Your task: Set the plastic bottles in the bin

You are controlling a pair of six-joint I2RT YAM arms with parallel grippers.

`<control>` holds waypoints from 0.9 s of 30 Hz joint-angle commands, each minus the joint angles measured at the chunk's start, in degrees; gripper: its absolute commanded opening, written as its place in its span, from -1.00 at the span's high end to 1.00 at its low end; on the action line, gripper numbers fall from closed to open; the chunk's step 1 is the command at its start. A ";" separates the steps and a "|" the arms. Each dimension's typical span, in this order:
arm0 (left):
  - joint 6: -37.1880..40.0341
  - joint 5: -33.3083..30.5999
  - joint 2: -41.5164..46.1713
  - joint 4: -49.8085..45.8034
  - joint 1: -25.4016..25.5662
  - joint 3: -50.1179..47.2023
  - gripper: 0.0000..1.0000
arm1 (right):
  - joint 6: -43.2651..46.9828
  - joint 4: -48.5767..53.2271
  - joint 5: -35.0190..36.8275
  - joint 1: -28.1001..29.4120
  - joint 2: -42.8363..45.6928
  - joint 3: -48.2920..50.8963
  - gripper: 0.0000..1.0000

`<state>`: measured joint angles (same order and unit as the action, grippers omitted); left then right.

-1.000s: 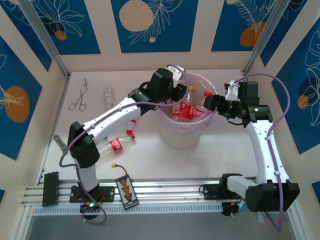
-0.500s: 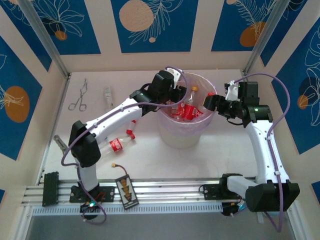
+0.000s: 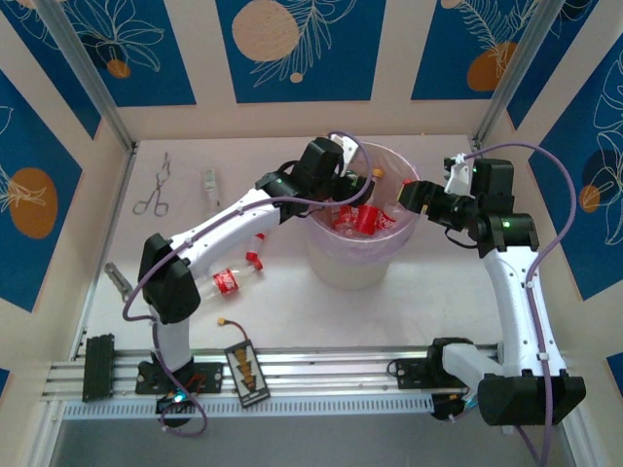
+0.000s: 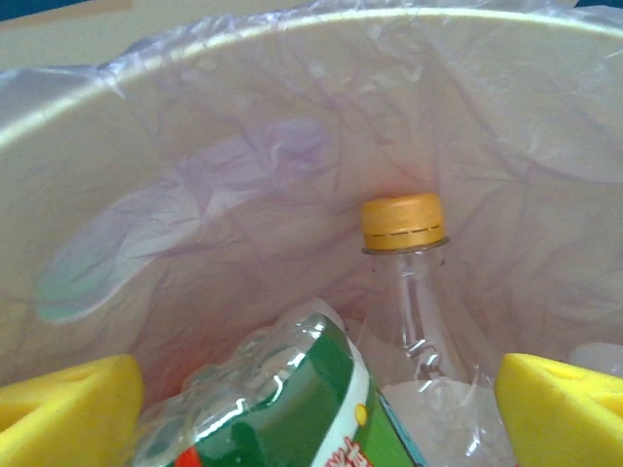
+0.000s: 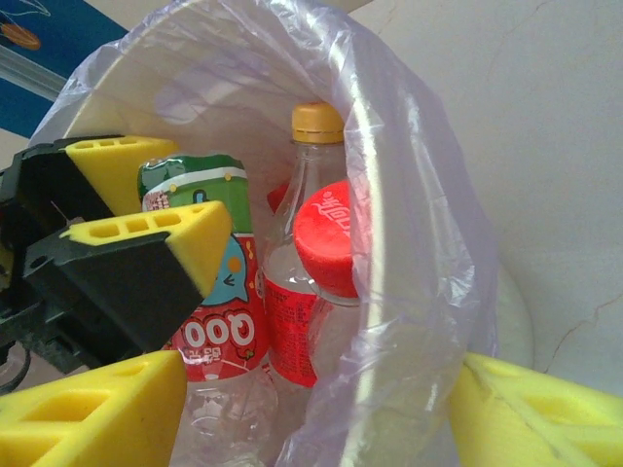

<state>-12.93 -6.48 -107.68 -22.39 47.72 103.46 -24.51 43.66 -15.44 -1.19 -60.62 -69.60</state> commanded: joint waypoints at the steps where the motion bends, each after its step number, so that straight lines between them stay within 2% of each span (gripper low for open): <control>1: 0.93 0.91 3.27 -3.22 0.11 2.86 -0.92 | -0.87 -0.75 -0.93 -0.40 0.57 1.02 -0.41; 9: 0.69 0.41 9.78 1.44 0.09 2.65 -0.99 | -2.16 -2.53 -0.64 -0.58 0.44 2.13 -0.41; 15: 0.57 0.11 17.31 1.74 -1.99 -3.06 -1.00 | -1.73 -2.22 -0.92 -0.83 0.24 2.02 -0.32; 21: -2.16 -3.27 26.79 -2.77 -9.25 -15.30 -0.91 | -2.19 -3.42 -1.43 -1.43 0.81 2.53 -0.32; 27: -7.72 -1.51 33.51 -4.09 -19.00 -30.53 -0.88 | -2.41 -4.05 -1.70 -1.79 1.27 3.16 -0.32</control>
<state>-17.58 -7.79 -75.55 -23.55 31.09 76.99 -26.35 40.14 -15.57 -2.50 -60.51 -67.05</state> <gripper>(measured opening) 0.942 0.663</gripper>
